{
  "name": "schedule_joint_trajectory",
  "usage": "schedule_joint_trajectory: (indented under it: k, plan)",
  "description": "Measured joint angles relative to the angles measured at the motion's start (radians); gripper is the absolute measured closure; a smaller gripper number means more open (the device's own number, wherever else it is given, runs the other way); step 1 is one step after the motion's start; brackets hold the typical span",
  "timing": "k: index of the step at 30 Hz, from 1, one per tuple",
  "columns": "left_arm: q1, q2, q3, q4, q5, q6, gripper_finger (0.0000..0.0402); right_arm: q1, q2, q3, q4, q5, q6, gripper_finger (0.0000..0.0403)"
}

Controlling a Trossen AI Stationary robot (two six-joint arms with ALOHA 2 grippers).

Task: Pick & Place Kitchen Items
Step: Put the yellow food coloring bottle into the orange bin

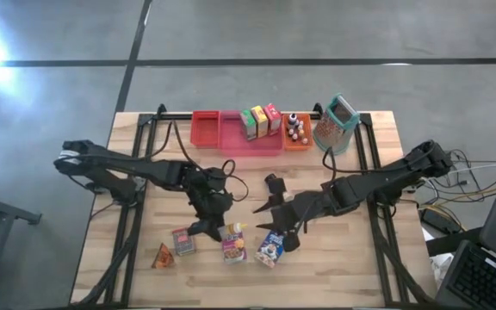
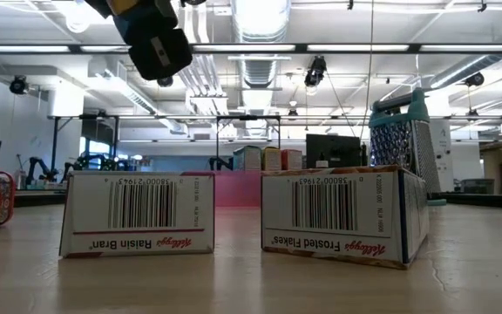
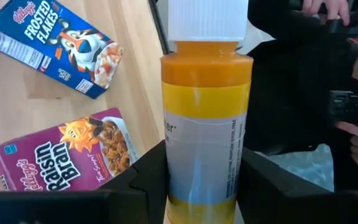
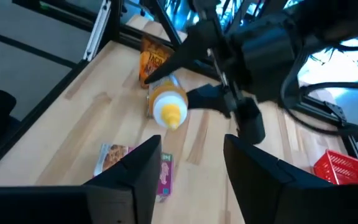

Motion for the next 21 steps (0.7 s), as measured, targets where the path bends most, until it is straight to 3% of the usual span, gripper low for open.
schedule_joint_trajectory:
  k: [10,16,21]
  plan:
    - [0.022,0.049,0.06,0.052,0.065,0.038,0.0248,0.0,0.01,0.0,0.006,-0.057,0.028,0.0233]
    - [0.039,0.109,0.122,-0.012,0.065,0.083,0.0248,0.0,0.01,0.016,0.006,-0.059,0.028,0.025]
    - [0.045,0.159,0.178,-0.04,0.107,0.116,0.0248,0.0,0.01,0.018,0.001,-0.13,0.055,0.0257]
